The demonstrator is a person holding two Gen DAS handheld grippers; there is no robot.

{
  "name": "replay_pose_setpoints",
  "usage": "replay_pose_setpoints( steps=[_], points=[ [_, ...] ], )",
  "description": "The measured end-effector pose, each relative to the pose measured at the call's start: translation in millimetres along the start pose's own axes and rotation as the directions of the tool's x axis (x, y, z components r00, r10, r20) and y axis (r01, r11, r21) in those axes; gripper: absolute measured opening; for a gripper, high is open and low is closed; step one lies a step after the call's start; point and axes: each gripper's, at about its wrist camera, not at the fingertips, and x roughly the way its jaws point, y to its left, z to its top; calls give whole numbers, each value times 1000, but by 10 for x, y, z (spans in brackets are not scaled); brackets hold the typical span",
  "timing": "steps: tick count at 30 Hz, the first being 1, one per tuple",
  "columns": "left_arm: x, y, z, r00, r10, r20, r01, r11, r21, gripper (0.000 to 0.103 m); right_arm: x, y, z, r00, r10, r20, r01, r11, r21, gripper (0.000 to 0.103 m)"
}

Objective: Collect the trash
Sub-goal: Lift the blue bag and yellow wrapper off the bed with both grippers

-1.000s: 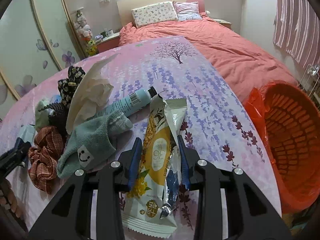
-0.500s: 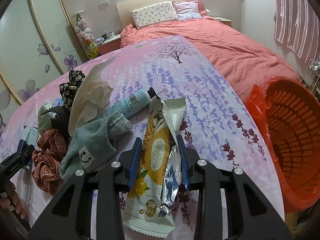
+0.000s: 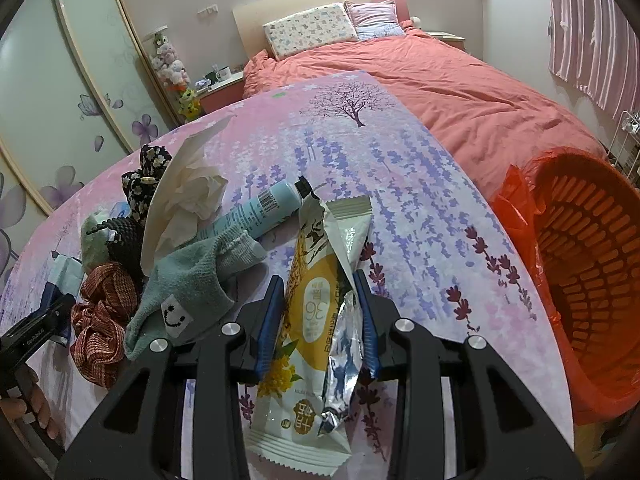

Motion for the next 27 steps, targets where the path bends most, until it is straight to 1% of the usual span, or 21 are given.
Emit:
replay_pose_setpoints(
  steps=[1,2,3,4,6,7,9,11,15,18,21,27],
  points=[
    [0,2,-1,1000,6,0,-6,1000,4,49,-2,-1,0,1000,-3,1,3,1000,-2,35],
    [-5,0,-4,1000,9,2,-9,1000,7,46,-4,-6,-3,1000,-5,2,5,1000,-3,35],
    [-16,-10,-13,1000,12,4,-12,1000,10,40,-20,-7,-20,1000,-13,1,13,1000,-9,35],
    [-34,-24,-27,1000,5,7,-5,1000,16,34,-35,5,-35,1000,-16,1,16,1000,-16,33],
    [-82,-41,-72,1000,-19,16,18,1000,23,31,-69,13,-81,1000,6,-3,-6,1000,-26,26],
    [-110,-66,-96,999,-30,24,29,999,26,30,-90,17,-104,1000,21,-5,-21,999,-27,24],
    [-202,-91,-138,998,-35,58,33,999,42,29,-164,14,-149,1000,23,10,-22,999,-34,23],
    [-274,-130,-162,996,-47,71,43,998,52,29,-239,23,-159,999,28,27,-27,999,-37,23],
    [-468,-226,-190,994,-62,90,56,996,69,29,-484,-10,-119,996,42,75,-40,999,-28,23],
    [-644,-326,-186,990,-78,113,69,995,77,29,-684,-29,-56,992,44,116,-39,998,-42,23],
    [-847,-479,-143,985,-107,134,97,992,76,29,-869,-77,-16,987,40,157,-32,998,-50,23],
    [-1232,-906,-54,966,-184,179,167,980,109,29,-1173,-275,58,974,13,228,-6,999,-32,23]
  ],
)
